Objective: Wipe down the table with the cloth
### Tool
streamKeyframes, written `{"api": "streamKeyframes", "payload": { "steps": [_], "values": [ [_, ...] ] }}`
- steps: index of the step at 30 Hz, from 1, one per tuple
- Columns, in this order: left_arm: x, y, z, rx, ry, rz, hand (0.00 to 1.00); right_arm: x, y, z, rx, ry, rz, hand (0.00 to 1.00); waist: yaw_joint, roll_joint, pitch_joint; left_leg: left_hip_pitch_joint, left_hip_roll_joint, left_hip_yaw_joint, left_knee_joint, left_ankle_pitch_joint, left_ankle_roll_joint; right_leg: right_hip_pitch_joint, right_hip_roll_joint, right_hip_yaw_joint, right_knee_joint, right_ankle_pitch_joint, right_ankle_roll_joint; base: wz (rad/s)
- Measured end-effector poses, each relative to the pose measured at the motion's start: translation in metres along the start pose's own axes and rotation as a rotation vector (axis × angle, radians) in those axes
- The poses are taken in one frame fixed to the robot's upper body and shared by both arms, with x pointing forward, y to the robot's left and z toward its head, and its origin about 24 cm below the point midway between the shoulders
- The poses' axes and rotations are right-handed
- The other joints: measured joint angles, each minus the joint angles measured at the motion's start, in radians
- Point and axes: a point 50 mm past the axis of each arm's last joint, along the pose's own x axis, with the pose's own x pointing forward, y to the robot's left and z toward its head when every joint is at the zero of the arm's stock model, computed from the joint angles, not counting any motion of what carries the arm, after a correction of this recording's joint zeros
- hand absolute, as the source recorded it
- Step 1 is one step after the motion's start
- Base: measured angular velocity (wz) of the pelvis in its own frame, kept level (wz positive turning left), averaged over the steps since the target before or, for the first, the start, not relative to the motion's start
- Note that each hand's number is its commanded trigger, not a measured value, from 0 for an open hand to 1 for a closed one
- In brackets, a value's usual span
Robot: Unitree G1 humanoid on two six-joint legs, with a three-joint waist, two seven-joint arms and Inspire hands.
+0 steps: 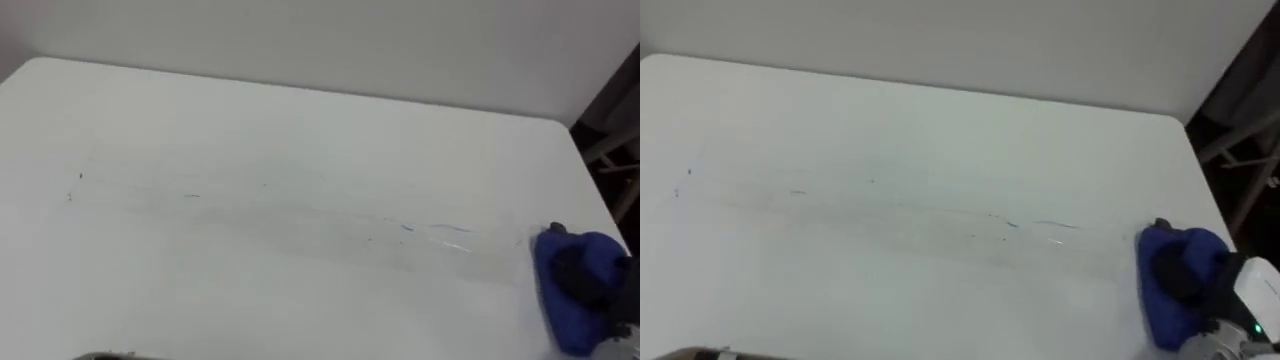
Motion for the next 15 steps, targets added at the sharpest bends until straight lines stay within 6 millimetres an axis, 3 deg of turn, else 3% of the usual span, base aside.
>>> {"api": "streamKeyframes", "payload": {
  "steps": [2, 4, 5, 6, 7, 9, 11, 14, 15],
  "values": [
    [-0.003, -0.009, -0.002, 0.01, 0.016, -0.024, 0.0, -0.001, 0.007, 0.042, -0.029, -0.11, 0.055, 1.0, 0.044, 0.013, 0.0024, -0.003, 0.003, -0.011, -0.014, 0.0, 0.0, -0.033, 0.009, -0.001, 0.012, 0.017, -0.013, -0.77],
    [-0.003, -0.018, -0.005, 0.063, 0.051, -0.054, 0.0, -0.026, 0.027, 0.127, -0.108, -0.411, 0.155, 1.0, 0.074, 0.013, 0.0065, -0.029, 0.006, -0.044, -0.016, 0.008, 0.0, -0.07, 0.025, 0.001, 0.017, 0.027, -0.028, -0.25],
    [-0.003, -0.019, -0.005, 0.079, 0.056, -0.059, 0.0, -0.031, 0.029, 0.147, -0.135, -0.487, 0.159, 1.0, 0.083, 0.013, 0.0068, -0.037, 0.006, -0.059, -0.016, 0.01, -0.002, -0.075, 0.029, -0.002, 0.017, 0.028, -0.029, 0.18],
    [-0.004, -0.022, -0.002, 0.111, 0.051, -0.068, 0.0, -0.048, 0.034, 0.187, -0.169, -0.634, 0.175, 1.0, 0.103, 0.014, 0.0145, -0.041, 0.006, -0.082, -0.016, 0.016, -0.001, -0.074, 0.035, -0.014, 0.012, 0.028, -0.029, 0.35],
    [-0.004, -0.025, 0.001, 0.13, 0.04, -0.077, 0.0, -0.06, 0.034, 0.214, -0.18, -0.735, 0.178, 1.0, 0.144, 0.013, 0.023, -0.043, 0.006, -0.095, -0.019, 0.022, -0.002, -0.073, 0.035, -0.03, 0.006, 0.028, -0.029, 0.37],
    [-0.005, -0.024, -0.003, 0.158, 0.055, -0.078, 0.0, -0.075, 0.035, 0.24, -0.181, -0.833, 0.198, 1.0, 0.202, 0.006, 0.0209, -0.049, 0.002, -0.12, -0.033, 0.029, -0.002, -0.069, 0.035, -0.061, -0.008, 0.028, -0.029, 0.37],
    [-0.007, -0.023, -0.013, 0.178, 0.086, -0.076, 0.0, -0.081, 0.039, 0.246, -0.171, -0.861, 0.227, 1.0, 0.213, 0.003, 0.0205, -0.061, -0.007, -0.167, -0.031, 0.033, 0.0, -0.044, 0.031, -0.12, -0.021, 0.028, -0.029, 0.73],
    [-0.012, -0.021, -0.022, 0.181, 0.09, -0.078, 0.0, -0.076, 0.056, 0.214, -0.226, -0.793, 0.288, 1.0, 0.21, 0.001, 0.0202, -0.064, -0.024, -0.217, -0.031, 0.034, 0.003, -0.014, 0.023, -0.148, -0.025, 0.024, -0.023, 0.64],
    [-0.012, -0.02, -0.021, 0.187, 0.074, -0.069, 0.0, -0.074, 0.062, 0.193, -0.187, -0.742, 0.32, 1.0, 0.202, 0.001, 0.0206, -0.064, -0.026, -0.226, -0.031, 0.034, 0.003, -0.007, 0.023, -0.151, -0.026, 0.024, -0.023, 0.33]
  ]
}}
